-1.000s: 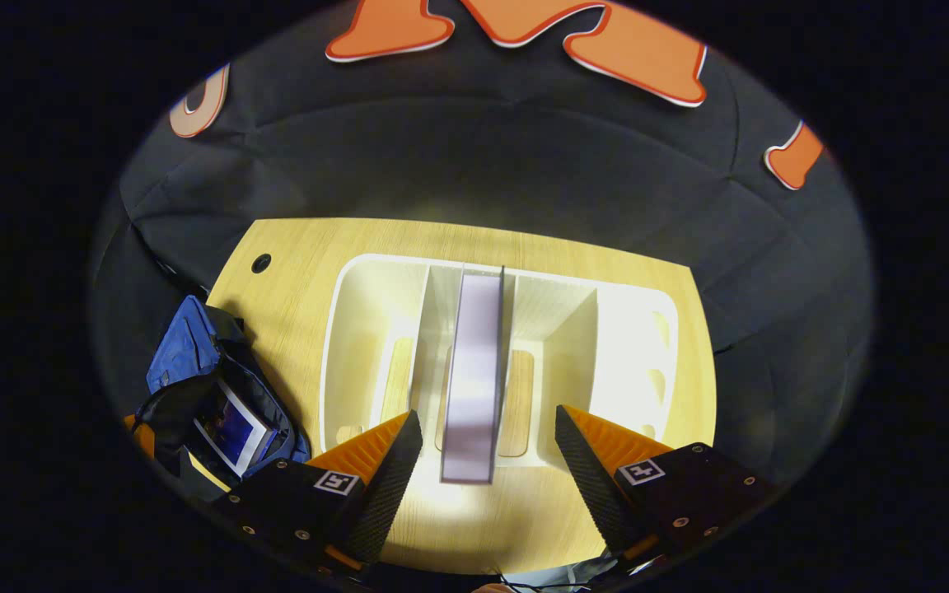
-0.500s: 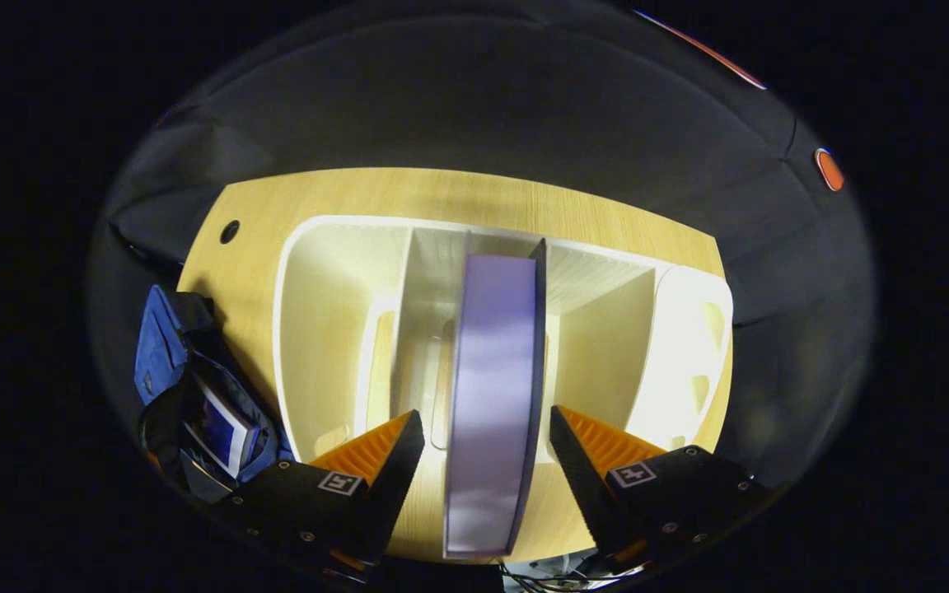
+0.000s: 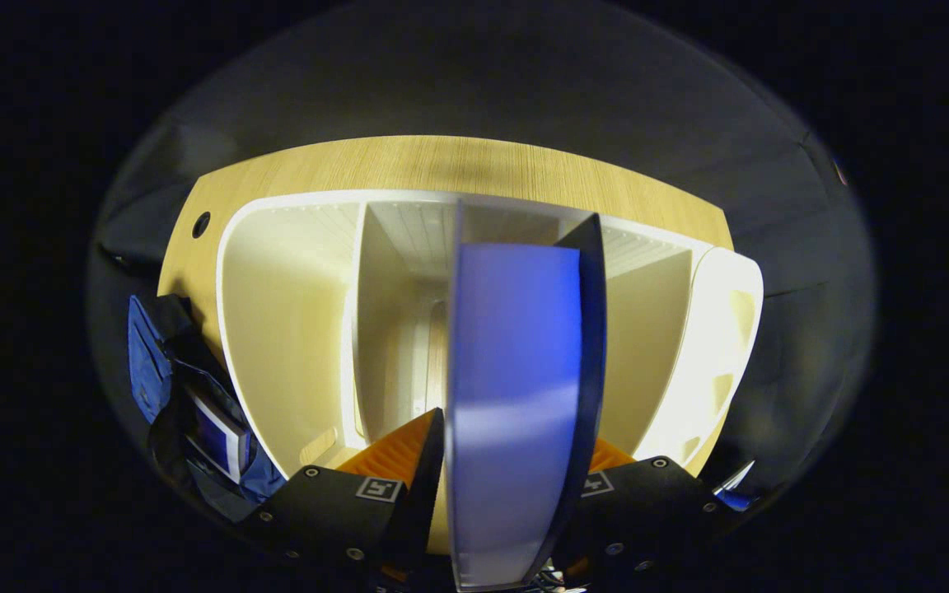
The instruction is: Open the schoolbag, grab two books from the bookshelf and put them into the schoolbag.
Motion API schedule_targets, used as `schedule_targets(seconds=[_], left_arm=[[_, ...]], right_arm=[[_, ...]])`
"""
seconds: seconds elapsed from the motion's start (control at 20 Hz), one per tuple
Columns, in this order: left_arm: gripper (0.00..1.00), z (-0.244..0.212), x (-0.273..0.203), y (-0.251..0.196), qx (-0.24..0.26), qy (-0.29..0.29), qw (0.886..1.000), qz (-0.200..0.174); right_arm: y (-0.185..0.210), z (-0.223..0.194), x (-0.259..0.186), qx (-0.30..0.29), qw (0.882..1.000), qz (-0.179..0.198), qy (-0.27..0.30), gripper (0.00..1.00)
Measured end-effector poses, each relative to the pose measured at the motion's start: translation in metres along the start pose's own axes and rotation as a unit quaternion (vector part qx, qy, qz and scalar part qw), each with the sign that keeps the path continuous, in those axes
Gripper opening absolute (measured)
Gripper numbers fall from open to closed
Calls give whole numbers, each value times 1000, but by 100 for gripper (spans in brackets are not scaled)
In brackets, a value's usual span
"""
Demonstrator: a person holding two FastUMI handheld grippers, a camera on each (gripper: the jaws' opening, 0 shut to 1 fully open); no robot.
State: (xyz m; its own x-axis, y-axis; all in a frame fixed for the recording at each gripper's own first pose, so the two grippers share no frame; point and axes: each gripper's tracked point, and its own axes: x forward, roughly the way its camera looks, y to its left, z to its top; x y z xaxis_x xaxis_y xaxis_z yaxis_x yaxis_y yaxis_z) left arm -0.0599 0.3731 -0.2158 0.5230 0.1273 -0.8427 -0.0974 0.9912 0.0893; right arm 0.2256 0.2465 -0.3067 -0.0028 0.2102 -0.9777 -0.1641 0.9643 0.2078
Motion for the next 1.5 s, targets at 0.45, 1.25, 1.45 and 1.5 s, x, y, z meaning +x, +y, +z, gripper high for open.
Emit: schedule_targets(seconds=[0.45,1.25,1.45,1.5], left_arm=[[1,-1,4,-3,6,5,1000,-9],[1,5,-4,2,29,-6,1000,-4],[1,10,-6,7,30,-9,1000,0],[1,13,-7,9,32,-10,999,0]], right_arm=[[-2,-18,-69,-11,997,53,-45,50],[33,-76,-227,-60,970,171,-164,46],[64,-100,-225,-42,959,227,-163,42],[75,-106,-220,-37,956,242,-159,42]])
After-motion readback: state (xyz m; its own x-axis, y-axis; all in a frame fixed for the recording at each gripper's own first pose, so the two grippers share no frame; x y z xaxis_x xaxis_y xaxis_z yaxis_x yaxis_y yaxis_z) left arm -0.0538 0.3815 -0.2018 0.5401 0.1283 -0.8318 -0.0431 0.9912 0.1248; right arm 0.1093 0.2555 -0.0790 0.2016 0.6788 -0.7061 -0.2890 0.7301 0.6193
